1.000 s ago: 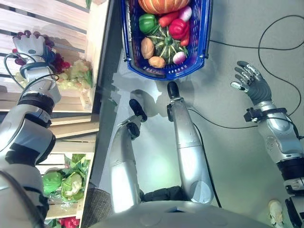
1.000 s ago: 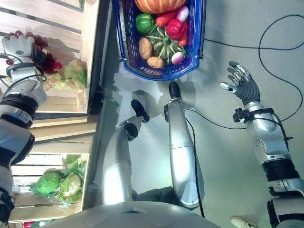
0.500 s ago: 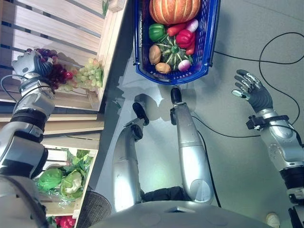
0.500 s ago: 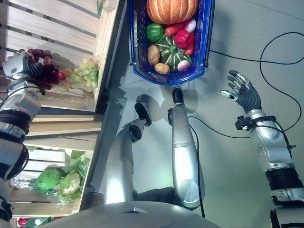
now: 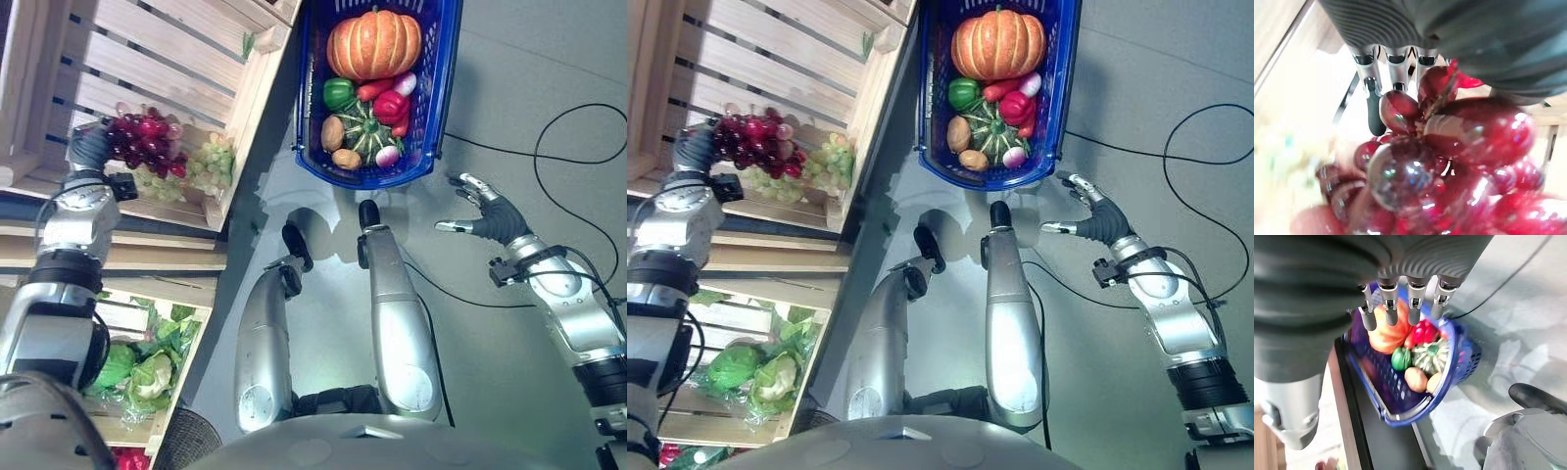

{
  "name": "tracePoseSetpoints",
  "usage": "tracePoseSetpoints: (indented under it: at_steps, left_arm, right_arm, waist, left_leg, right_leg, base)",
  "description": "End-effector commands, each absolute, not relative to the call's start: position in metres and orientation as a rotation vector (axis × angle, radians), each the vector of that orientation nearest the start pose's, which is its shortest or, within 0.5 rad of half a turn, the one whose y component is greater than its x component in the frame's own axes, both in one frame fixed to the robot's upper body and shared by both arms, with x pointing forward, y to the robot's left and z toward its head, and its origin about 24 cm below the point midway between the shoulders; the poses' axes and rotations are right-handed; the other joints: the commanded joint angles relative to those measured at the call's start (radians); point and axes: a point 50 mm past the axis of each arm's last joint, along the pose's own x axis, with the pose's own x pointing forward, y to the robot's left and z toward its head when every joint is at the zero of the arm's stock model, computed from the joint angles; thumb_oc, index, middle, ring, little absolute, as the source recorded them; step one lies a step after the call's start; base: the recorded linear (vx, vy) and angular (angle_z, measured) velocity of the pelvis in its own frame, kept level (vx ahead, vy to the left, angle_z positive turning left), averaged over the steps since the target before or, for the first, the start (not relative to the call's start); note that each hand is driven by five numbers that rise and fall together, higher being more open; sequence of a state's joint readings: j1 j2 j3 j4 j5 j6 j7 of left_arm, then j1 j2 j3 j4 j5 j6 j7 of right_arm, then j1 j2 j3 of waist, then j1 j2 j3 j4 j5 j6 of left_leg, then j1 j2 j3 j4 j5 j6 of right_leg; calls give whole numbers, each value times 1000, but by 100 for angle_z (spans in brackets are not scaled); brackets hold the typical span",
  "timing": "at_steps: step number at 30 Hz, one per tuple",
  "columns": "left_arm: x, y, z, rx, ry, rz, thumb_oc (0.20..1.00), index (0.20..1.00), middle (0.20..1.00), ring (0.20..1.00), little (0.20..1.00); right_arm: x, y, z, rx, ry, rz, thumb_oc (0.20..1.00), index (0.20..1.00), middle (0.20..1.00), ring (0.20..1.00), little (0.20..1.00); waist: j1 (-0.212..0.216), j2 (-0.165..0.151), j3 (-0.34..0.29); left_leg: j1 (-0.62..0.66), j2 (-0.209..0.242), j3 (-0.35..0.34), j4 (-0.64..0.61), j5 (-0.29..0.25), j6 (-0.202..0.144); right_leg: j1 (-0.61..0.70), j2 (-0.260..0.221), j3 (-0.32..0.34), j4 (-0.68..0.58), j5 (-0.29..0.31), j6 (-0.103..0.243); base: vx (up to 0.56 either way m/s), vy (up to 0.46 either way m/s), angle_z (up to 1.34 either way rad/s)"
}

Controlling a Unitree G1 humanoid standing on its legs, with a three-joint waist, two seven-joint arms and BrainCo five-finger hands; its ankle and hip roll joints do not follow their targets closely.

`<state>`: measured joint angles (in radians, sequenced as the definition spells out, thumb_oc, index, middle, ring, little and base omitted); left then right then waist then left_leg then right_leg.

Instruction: Pick up fruits and vegetables into the basket

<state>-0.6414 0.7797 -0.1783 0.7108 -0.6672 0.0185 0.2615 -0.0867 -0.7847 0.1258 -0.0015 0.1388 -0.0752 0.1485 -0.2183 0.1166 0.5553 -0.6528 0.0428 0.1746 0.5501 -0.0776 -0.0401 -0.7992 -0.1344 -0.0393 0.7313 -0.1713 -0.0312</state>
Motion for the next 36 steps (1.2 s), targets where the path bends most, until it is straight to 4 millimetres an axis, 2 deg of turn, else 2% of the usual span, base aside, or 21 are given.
tracePoseSetpoints:
  at_steps: [1,3,6,9,10,11,14,20,27,36]
  left_arm:
    - [339,332,159,-43,-120,460,200,200,200,200,200]
    - [342,323,156,-81,-130,422,200,200,200,200,200]
    - [349,297,153,-173,-154,334,200,200,200,200,200]
    - [352,284,156,-213,-174,288,200,200,200,200,200]
    - [354,275,158,-232,-188,256,200,200,200,200,200]
    - [356,264,162,-251,-211,217,200,200,200,200,200]
    - [360,243,166,-278,-220,148,200,200,200,200,200]
    - [365,216,175,-328,-240,38,200,200,200,200,200]
    - [368,185,181,-376,-258,-116,200,200,200,200,200]
    - [363,144,189,-437,-282,-312,200,200,200,200,200]
  right_arm:
    - [271,-221,123,-812,-174,316,1000,1000,1000,1000,1000]
    - [277,-212,128,-887,-213,312,1000,1000,1000,1000,1000]
    - [291,-188,144,-1099,-322,288,1000,1000,1000,1000,1000]
    - [299,-173,153,-1160,-365,291,1000,1000,1000,1000,1000]
    - [305,-163,158,-1190,-396,294,1000,1000,1000,1000,1000]
    - [310,-151,164,-1201,-422,307,1000,1000,1000,1000,1000]
    - [320,-128,169,-1212,-450,326,1000,1000,1000,1000,1000]
    - [333,-102,174,-1212,-495,306,1000,1000,1000,1000,1000]
    - [345,-80,166,-1147,-474,311,1000,1000,1000,1000,1000]
    - [346,-56,164,-994,-500,304,1000,1000,1000,1000,1000]
  waist:
    - [9,-13,-35]
    - [16,-9,-35]
    - [38,0,-35]
    - [51,6,-35]
    - [63,10,-35]
    - [76,16,-35]
    - [104,26,-35]
    - [146,32,-35]
    - [184,36,-35]
    - [213,26,-35]
  left_leg:
    - [54,-63,52,-14,-101,40]
    - [66,-68,47,-18,-102,40]
    - [84,-75,35,-16,-108,41]
    - [96,-81,28,-18,-112,42]
    - [100,-84,24,-21,-110,42]
    - [87,-85,28,-30,-85,49]
    - [97,-96,15,-35,-82,48]
    - [104,-109,-2,-24,-88,52]
    - [106,-125,-22,-15,-92,58]
    - [98,-139,-41,-8,-98,69]
  right_leg:
    - [84,21,15,-56,-68,61]
    - [99,20,13,-62,-70,60]
    - [123,13,10,-62,-77,59]
    - [139,8,7,-67,-80,59]
    - [145,6,4,-72,-77,58]
    - [136,0,-7,-84,-51,51]
    - [153,-8,-17,-91,-49,49]
    - [174,-23,-38,-94,-44,50]
    - [191,-37,-61,-97,-38,52]
    - [200,-48,-85,-109,-22,62]
  base:
    - [-9,37,5]
    - [-5,17,2]
    - [-2,32,7]
    - [-3,16,7]
    - [-92,10,12]
    - [-97,8,13]
    - [-38,2,9]
    - [-20,-23,13]
    - [-18,-32,14]
    - [-21,-36,11]
